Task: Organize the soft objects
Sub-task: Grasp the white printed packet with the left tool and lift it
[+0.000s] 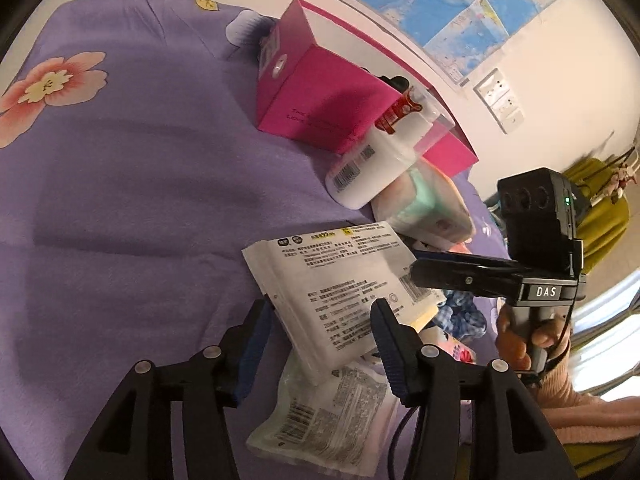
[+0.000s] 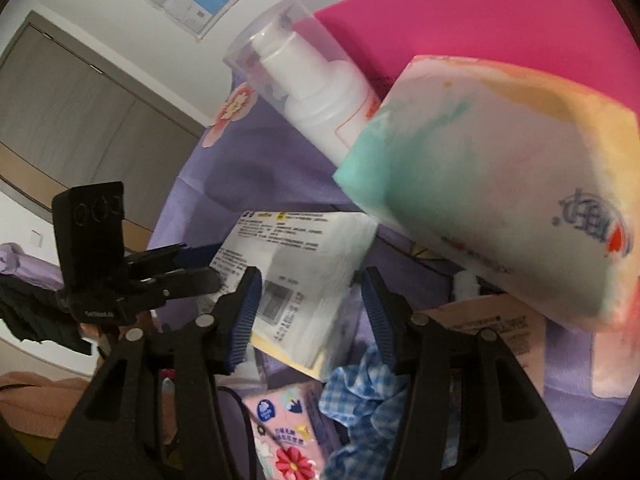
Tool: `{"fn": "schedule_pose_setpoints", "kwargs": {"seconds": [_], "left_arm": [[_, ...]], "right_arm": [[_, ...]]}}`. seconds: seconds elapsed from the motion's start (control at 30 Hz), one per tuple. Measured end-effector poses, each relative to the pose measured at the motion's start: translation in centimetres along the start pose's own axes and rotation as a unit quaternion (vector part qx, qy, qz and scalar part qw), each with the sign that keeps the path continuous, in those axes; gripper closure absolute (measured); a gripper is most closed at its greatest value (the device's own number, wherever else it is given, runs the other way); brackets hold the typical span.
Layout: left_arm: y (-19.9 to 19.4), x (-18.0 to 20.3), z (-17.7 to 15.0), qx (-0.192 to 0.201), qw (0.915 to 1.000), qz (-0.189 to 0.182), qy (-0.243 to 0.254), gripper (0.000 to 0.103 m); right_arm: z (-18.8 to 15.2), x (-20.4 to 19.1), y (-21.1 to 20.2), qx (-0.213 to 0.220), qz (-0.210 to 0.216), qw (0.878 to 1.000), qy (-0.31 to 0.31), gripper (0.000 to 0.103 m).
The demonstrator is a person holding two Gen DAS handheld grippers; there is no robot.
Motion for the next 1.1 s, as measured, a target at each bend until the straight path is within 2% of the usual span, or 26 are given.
{"fn": "schedule_pose_setpoints", "kwargs": {"seconds": [0.17,0.33,0.47,0.7,0.87,1.1], "left_arm": [[0.2,0.4,-0.1,-0.005,1.0000,-0.005,0.005,0.055],[0.3,1.4,-0.1,-0.003,0.9998,-0.018,0.008,0.057],[-0.6,2.7,0.1,0.013,0.9994,-0.019,0.025,0.057],[-3.7,5.7,1.6,0.056,0.9959,-0.026,0.067,0.058],[-6.2,8.4,3.4,0.102,0.9879,-0.018,0.115,0.058],[-7.7,10.8,6.7,0.138,0.9800,-0.017,0.142,0.058]], "right_arm": [[-0.1,0.1,-0.5,0.021,-0.013,1.000,-0.007,0.063],[-0.3,-1.0,-1.5,0.040,-0.026,0.998,-0.027,0.068],[0.0,-2.4,-2.8,0.055,-0.035,0.997,-0.044,0.072],[1.8,-4.7,-6.0,0.096,-0.043,0.991,-0.080,0.073],[4.1,-6.2,-8.6,0.131,-0.048,0.984,-0.107,0.073],[7.9,-6.6,-10.6,0.166,-0.054,0.977,-0.125,0.073]]}}
Point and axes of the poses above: each gripper's, at about its wrist camera, not at the fingertips, and y roughly the way its jaws point, x to its right, z to its top, the point moved 6 cm from there along y, roughly the way its jaws point, and after that the axes turned 11 degrees about -y, right-handed, at the moved point
